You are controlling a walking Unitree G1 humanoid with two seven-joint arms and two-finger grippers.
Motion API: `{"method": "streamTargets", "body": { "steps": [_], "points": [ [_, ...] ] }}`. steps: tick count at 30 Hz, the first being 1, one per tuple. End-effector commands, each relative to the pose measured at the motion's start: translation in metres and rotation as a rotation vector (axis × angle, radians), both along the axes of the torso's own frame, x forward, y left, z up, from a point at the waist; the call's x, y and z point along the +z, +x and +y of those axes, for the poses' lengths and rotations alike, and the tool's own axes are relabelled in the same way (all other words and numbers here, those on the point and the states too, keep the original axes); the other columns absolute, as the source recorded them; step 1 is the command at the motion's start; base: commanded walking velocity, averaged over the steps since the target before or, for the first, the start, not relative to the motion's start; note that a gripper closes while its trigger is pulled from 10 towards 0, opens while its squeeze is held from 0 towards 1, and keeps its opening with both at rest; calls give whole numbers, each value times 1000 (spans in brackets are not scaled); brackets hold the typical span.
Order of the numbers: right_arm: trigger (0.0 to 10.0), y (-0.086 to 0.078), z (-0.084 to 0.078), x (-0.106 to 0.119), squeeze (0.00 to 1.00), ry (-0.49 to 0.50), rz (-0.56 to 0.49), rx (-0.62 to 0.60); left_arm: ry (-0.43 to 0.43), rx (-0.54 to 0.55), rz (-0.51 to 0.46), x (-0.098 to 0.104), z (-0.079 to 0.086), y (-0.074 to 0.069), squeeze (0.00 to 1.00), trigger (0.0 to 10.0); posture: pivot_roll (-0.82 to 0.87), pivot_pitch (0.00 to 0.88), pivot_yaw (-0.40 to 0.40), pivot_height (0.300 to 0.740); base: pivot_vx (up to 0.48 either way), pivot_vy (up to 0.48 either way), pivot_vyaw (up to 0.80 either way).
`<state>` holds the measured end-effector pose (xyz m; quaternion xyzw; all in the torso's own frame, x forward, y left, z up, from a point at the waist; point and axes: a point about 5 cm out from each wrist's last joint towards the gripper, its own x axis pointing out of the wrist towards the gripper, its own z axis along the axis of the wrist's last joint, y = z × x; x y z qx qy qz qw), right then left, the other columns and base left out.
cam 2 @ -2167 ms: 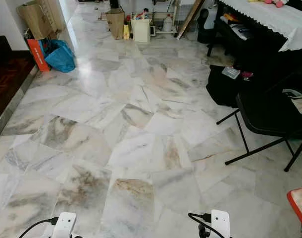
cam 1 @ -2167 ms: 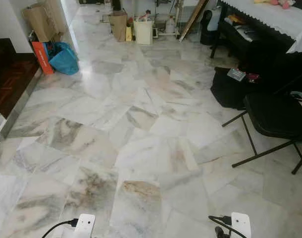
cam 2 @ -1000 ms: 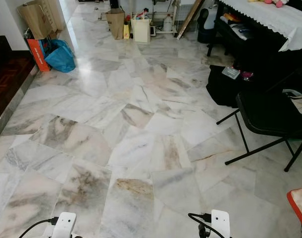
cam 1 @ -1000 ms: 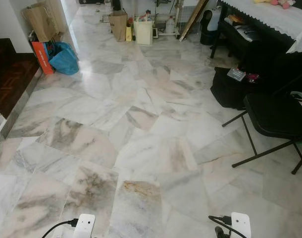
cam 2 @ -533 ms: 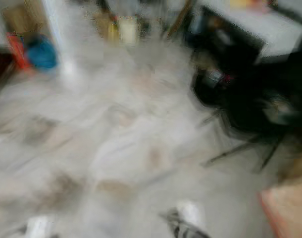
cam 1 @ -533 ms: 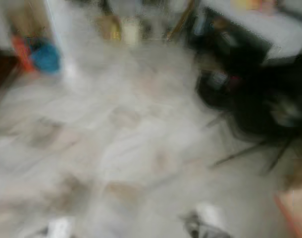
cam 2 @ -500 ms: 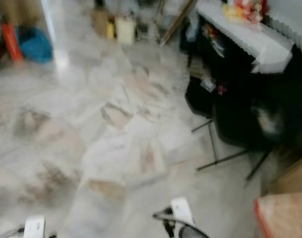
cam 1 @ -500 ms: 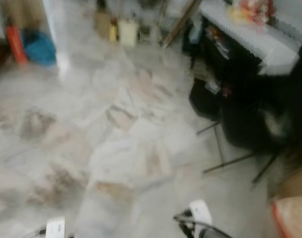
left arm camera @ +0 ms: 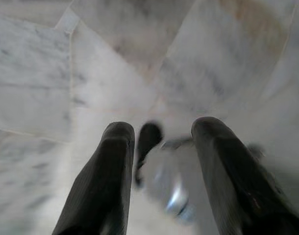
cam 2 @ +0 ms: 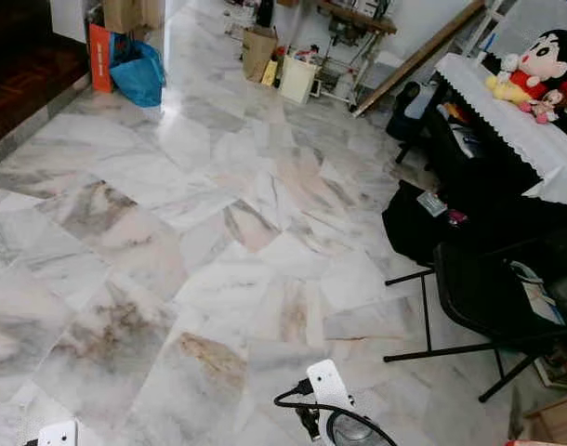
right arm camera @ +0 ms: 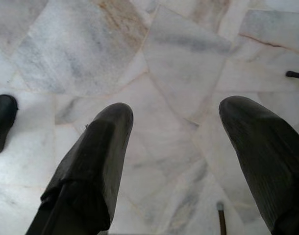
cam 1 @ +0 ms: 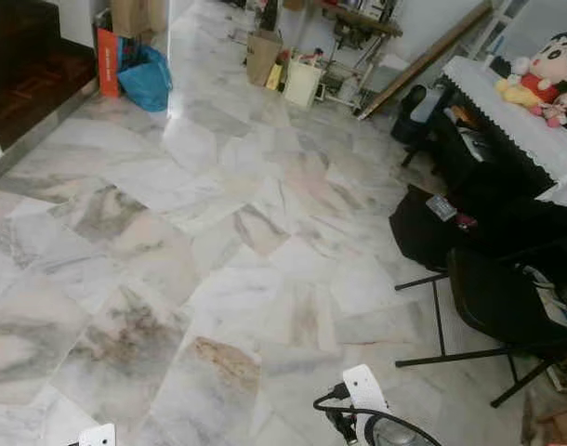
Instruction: Hang hanger
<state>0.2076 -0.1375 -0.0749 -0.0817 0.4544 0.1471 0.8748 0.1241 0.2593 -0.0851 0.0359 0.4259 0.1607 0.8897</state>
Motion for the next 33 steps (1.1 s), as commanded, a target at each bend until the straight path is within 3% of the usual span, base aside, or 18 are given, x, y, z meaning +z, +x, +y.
{"method": "streamTargets", "body": {
  "steps": [1, 7, 12, 14, 19, 24, 28, 33],
  "points": [
    [10000, -3, -5, -2, 0, -15, 5, -33, -6, -67, 75, -7, -6, -14, 0, 10000, 385, 0, -233, 740, 0, 0, 0],
    [10000, -10, 0, -6, 0, -3, 21, -72, 59, -174, 89, 1, 10, -5, 0, 10000, 381, 0, -177, 740, 0, 0, 0],
    [10000, -15, -3, -9, 0, -12, 33, -87, 92, -238, 100, 3, 11, 1, 0, 10000, 365, 0, -170, 740, 0, 0, 0],
    [10000, -16, -11, -9, 0, -29, 29, -107, 119, -318, 110, 4, 5, 10, 0, 10000, 336, 0, -171, 740, 0, 0, 0],
    [10000, -7, -28, -3, 0, -55, -18, -140, 119, -394, 81, 6, -12, 32, 0, 10000, 266, 0, -167, 740, 0, 0, 0],
    [10000, 3, -54, 6, 0, -79, -78, -221, 118, -518, 59, 10, -42, 60, 0, 10000, 178, 0, -165, 740, 0, 0, 0],
    [10000, -6, -79, 6, 0, -99, -83, -310, 136, -562, 23, 17, -62, 82, 0, 10000, 108, 0, -98, 740, 0, 0, 0],
    [10000, -18, -92, 3, 0, -127, -79, -411, 158, -622, 19, 22, -69, 94, 0, 10000, 44, 0, -14, 740, 0, 0, 0]
  ]
}}
